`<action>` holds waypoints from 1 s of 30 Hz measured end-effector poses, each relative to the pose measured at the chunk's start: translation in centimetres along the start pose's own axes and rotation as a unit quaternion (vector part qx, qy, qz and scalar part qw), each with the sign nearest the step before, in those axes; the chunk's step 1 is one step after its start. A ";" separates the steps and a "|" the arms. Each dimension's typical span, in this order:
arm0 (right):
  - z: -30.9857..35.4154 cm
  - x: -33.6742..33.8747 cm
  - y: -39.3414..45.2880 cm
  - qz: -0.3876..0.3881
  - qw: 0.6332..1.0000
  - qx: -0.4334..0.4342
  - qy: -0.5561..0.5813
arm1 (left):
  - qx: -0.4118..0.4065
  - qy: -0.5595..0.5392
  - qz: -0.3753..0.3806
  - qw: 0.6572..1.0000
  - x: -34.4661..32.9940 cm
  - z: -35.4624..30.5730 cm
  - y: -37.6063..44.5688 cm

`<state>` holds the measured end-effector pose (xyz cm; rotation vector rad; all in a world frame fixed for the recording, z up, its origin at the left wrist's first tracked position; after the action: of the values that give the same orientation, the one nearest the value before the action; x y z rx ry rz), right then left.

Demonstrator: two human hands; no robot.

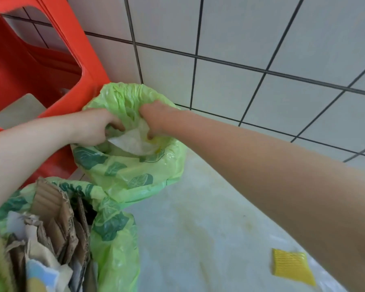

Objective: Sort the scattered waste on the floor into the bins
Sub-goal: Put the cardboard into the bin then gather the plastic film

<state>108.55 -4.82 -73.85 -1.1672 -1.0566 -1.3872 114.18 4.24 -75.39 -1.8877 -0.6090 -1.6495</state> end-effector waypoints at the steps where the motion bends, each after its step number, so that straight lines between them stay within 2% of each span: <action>1: -0.2 0.8 -0.3 -0.007 1.000 -0.003 0.020 | 0.003 -0.004 -0.007 1.000 0.7 -0.2 -0.2; 9: -3.5 6.3 -6.9 -0.123 0.987 -0.025 0.097 | -0.003 -0.125 -0.156 0.980 6.3 -7.7 -3.3; 15: -9.4 5.0 -17.4 -0.126 0.972 -0.109 0.167 | -0.015 -0.238 -0.194 0.952 4.7 -16.0 -7.0; 19: -14.9 1.2 -27.0 -0.077 0.970 -0.171 0.153 | -0.037 -0.252 -0.143 0.956 -0.7 -22.1 -10.9; 23: -19.4 -1.8 -36.7 -0.037 0.967 -0.217 0.131 | -0.077 -0.230 -0.061 0.968 -7.5 -27.6 -15.2; 30: -24.7 -5.8 -53.4 0.026 0.955 -0.275 0.106 | -0.194 -0.149 0.062 0.968 -15.1 -38.4 -20.5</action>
<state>52.84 -21.62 -84.39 -1.3836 -0.4910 -1.7820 70.18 -5.82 -84.54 -2.4321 -0.2843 -1.4945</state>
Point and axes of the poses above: each hand's wrist, its own y-axis towards the middle knuckle, its own x-axis out of the back of the hand, z = x × y, the point moved 10 cm from there along y, towards the middle knuckle, and after that the axes turned 14 degrees about -z, right-handed, at the moved point
